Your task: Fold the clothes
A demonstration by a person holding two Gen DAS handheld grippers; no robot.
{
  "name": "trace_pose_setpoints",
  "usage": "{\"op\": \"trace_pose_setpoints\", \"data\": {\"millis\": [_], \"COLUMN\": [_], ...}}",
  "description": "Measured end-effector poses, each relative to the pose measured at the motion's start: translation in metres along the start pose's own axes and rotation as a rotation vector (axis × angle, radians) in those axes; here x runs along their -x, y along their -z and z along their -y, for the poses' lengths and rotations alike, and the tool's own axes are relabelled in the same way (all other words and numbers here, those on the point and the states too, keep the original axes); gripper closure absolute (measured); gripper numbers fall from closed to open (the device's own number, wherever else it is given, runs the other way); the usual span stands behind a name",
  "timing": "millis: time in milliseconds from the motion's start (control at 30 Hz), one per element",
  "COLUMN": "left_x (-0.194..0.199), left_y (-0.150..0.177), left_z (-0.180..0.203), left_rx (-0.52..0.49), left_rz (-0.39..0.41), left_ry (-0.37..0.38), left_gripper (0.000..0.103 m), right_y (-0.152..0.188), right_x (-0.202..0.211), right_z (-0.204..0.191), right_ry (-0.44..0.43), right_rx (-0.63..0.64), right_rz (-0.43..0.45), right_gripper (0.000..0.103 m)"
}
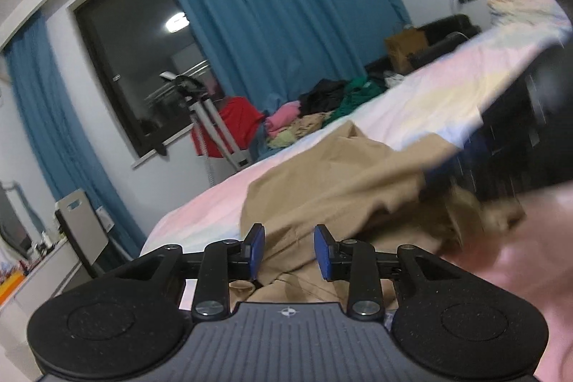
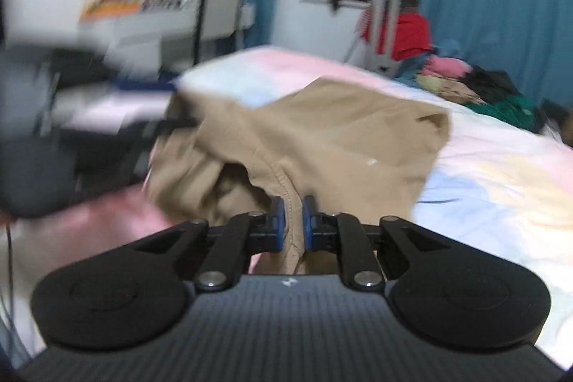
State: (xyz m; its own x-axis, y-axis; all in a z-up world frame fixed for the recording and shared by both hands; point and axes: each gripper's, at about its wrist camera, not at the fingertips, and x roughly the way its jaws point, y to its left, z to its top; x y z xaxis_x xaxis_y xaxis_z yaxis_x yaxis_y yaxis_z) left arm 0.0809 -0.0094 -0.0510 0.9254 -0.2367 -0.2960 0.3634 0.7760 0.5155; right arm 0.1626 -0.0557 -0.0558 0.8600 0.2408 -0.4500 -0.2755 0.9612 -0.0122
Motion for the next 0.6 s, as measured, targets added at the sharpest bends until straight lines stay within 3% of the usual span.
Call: {"op": "trace_pose_setpoints", "data": {"millis": [233,333,500,600], "left_x": [0.008,-0.008,-0.01,-0.012], "left_y": [0.004,0.004,-0.001,-0.004], "left_z": [0.034,0.048,0.034,0.026], "left_rx": [-0.118,-0.17,-0.113,-0.078], "left_rz": [0.062,0.065,0.055,0.049], "left_ry": [0.014,-0.05,-0.079,-0.096], "left_gripper": [0.05,0.05,0.05,0.057], "right_y": [-0.012,-0.014,-0.013,-0.013], "right_x": [0.032,0.039,0.037,0.035], "right_z": [0.051,0.067,0.078,0.08], "right_ry": [-0.055,-0.084,-0.094,-0.086], "right_rx": [-0.271,-0.358,-0.411,-0.411], "right_rz": [0.111,0.137,0.131,0.132], "right_gripper": [0.09,0.09,0.09,0.09]}}
